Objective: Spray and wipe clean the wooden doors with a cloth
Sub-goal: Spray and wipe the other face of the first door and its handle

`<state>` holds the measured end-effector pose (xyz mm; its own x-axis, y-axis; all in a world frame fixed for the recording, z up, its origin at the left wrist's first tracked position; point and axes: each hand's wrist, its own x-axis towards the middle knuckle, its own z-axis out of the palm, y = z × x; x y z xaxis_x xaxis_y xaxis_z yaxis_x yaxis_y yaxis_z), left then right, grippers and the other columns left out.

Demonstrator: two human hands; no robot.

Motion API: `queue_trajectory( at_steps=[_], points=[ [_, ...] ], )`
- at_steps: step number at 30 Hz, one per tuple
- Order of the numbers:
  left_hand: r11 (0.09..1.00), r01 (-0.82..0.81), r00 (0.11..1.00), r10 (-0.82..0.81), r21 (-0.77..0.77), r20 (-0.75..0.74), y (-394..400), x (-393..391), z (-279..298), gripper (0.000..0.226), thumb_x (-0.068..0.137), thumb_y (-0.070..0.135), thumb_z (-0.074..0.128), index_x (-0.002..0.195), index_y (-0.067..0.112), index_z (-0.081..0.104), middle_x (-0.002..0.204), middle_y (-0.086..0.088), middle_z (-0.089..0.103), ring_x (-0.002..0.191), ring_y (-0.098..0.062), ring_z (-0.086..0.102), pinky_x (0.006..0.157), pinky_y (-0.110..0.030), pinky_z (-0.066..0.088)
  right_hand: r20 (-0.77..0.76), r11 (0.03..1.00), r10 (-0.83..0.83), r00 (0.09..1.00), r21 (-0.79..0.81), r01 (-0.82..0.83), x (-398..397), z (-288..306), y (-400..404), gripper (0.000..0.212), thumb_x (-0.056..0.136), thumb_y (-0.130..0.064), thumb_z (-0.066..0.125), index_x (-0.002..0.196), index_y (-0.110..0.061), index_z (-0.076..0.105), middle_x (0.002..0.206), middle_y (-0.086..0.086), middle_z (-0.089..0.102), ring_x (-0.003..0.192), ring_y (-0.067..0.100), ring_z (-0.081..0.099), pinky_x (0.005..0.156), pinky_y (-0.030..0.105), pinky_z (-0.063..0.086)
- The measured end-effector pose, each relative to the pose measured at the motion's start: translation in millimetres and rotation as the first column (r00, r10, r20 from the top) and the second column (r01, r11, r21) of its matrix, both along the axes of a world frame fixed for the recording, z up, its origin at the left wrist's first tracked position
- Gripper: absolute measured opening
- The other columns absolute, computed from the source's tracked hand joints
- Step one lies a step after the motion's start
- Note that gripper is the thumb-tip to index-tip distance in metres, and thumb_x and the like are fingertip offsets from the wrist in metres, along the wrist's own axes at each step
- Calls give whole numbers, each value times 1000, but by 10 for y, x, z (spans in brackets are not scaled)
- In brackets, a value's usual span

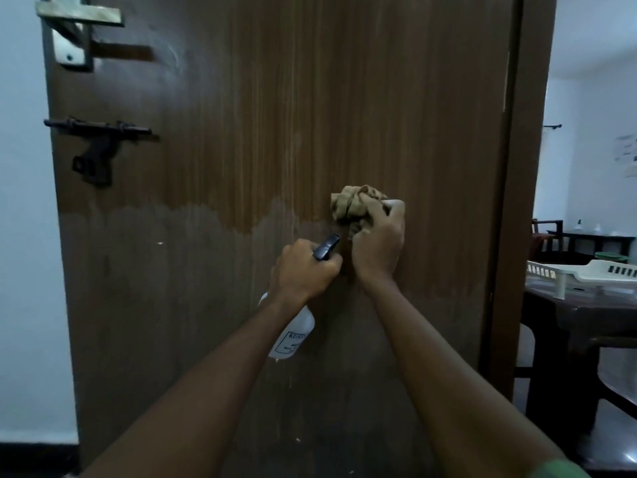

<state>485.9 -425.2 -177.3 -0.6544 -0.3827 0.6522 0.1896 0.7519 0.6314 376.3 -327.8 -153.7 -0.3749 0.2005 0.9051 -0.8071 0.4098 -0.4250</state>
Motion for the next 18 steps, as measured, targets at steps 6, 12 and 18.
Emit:
queue_trajectory(
  at_steps=[6, 12, 18],
  points=[
    [995, -98, 995, 97, 29, 16, -98, -32, -72, 33, 93, 42, 69, 71, 18, 68, 65, -3, 67, 56, -20, 63, 57, -40, 53, 44, 985, 121, 992, -126, -115, -77, 39, 90, 49, 87, 4, 68, 131, -18, 69, 109, -6, 46, 94, 4, 47, 76, 5, 42],
    [996, -75, 997, 74, 41, 32, -207, -61, -252, 34, 94, 44, 69, 70, 20, 67, 60, 1, 65, 51, -15, 60, 55, -39, 52, -35, 995, 88, 996, -52, -90, -107, -68, -2, 55, 87, 4, 69, 136, -21, 66, 114, -3, 45, 102, 9, 51, 87, 15, 46],
    [991, -137, 991, 137, 4, 6, -467, 261, -208, 32, 97, 30, 68, 69, 17, 64, 57, 3, 58, 48, -9, 51, 51, -31, 44, -34, 996, 47, 998, -72, -50, 54, -98, -218, 48, 91, 3, 62, 134, -18, 66, 119, 4, 45, 104, 15, 50, 85, 22, 47]
  ],
)
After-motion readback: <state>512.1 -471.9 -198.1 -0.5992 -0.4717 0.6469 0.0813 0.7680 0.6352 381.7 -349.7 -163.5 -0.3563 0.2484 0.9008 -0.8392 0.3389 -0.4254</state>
